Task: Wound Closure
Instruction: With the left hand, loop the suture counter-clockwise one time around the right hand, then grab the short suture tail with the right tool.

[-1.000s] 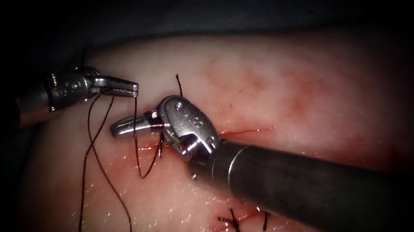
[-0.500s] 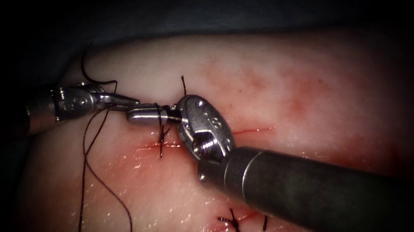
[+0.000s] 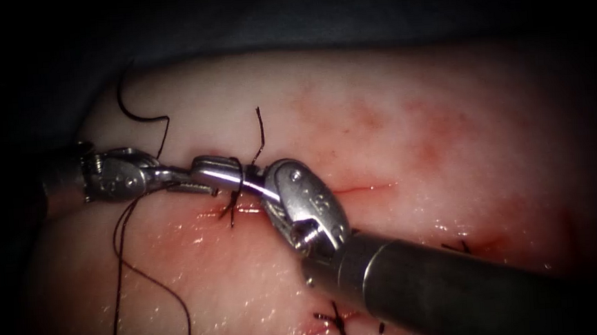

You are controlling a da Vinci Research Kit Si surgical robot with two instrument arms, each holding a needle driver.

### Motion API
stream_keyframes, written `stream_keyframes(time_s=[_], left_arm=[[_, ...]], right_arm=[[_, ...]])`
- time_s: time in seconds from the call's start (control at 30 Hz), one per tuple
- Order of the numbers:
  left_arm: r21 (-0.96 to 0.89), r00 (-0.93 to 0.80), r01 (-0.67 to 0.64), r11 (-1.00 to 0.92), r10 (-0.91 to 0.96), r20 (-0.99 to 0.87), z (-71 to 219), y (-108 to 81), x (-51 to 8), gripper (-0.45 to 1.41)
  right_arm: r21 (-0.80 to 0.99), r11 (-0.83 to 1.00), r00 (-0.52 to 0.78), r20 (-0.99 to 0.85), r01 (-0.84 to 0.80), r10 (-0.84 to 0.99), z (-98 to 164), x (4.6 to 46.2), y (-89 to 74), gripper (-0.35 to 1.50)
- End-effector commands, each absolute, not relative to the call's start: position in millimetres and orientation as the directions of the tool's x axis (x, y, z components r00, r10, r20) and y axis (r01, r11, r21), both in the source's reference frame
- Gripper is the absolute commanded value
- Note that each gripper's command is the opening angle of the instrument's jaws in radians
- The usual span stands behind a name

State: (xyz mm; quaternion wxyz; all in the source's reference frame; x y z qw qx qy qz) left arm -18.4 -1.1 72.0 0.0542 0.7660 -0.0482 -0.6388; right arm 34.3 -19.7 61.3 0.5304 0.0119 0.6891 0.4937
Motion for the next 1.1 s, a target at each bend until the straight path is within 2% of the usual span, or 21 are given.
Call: stream_keyframes(time_s=[0.03, 0.07, 0.23, 0.3, 0.43, 0.57, 0.7, 0.97, 1.1], left_arm=[[0.141, 0.179, -0.005, -0.990, -0.140, -0.974, 72.2, -0.4, -19.3, -0.45], [0.152, 0.177, -0.012, -0.988, -0.152, -0.972, 71.8, -0.3, -19.9, -0.45], [0.159, 0.173, -0.020, -0.987, -0.160, -0.972, 71.6, -0.4, -21.0, -0.45], [0.168, 0.170, -0.025, -0.985, -0.170, -0.971, 71.8, -0.6, -21.7, -0.45], [0.179, 0.159, -0.035, -0.983, -0.182, -0.970, 71.7, -0.5, -22.2, -0.45], [0.189, 0.148, -0.041, -0.981, -0.193, -0.970, 71.7, -0.3, -22.6, -0.45], [0.204, 0.121, -0.027, -0.979, -0.206, -0.971, 71.7, -0.2, -23.0, -0.45], [0.204, 0.116, -0.025, -0.979, -0.206, -0.972, 72.3, 0.8, -23.4, -0.45], [0.207, 0.101, -0.008, -0.978, -0.206, -0.973, 73.0, 1.3, -24.4, -0.45]], right_arm=[[0.715, 0.482, -0.451, -0.696, -0.507, 0.558, 61.3, 34.8, -19.3, 0.39], [0.748, 0.435, -0.473, -0.658, -0.501, 0.586, 61.3, 34.4, -19.5, 0.54], [0.791, 0.339, -0.514, -0.596, -0.509, 0.617, 61.1, 33.2, -19.6, 0.76], [0.828, 0.265, -0.560, -0.536, -0.494, 0.631, 61.5, 32.0, -18.8, 0.93], [0.877, 0.154, -0.590, -0.426, -0.455, 0.686, 62.8, 31.5, -18.6, 1.06], [0.917, 0.043, -0.614, -0.299, -0.396, 0.731, 64.0, 31.4, -19.0, 1.11], [0.949, -0.076, -0.658, -0.153, -0.305, 0.737, 65.1, 30.4, -19.6, 1.08], [0.954, -0.154, -0.698, -0.072, -0.255, 0.712, 64.9, 28.6, -20.4, 1.03], [0.957, -0.164, -0.705, -0.056, -0.240, 0.707, 65.8, 28.5, -20.8, 1.23]])
